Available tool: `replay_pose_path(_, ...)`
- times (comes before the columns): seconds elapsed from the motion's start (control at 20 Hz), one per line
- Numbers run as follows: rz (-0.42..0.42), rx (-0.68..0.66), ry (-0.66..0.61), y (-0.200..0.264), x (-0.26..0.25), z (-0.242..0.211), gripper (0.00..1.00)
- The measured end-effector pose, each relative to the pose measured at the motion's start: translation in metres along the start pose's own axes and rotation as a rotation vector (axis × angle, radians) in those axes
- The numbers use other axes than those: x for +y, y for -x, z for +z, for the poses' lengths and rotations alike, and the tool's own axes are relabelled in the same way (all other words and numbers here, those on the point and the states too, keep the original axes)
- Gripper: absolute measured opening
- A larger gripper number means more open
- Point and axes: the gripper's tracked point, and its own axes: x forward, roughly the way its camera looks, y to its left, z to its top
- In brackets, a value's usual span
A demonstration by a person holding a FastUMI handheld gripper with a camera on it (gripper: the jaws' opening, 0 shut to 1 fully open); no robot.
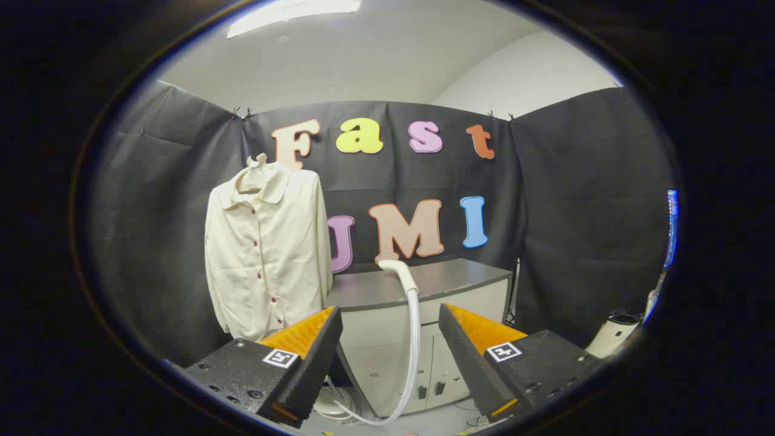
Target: Iron the clothes twice with a garment steamer, once on the left side and once on the right side.
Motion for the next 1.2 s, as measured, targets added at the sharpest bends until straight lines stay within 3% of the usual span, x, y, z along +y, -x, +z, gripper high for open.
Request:
replay_pose_path(0.35,0.013,0.004,-0.005,-0.019,-0.006,0.003,0.97)
replay_pose_path(1.2,0.142,0.048,0.010,-0.105,-0.032,0.004,0.97)
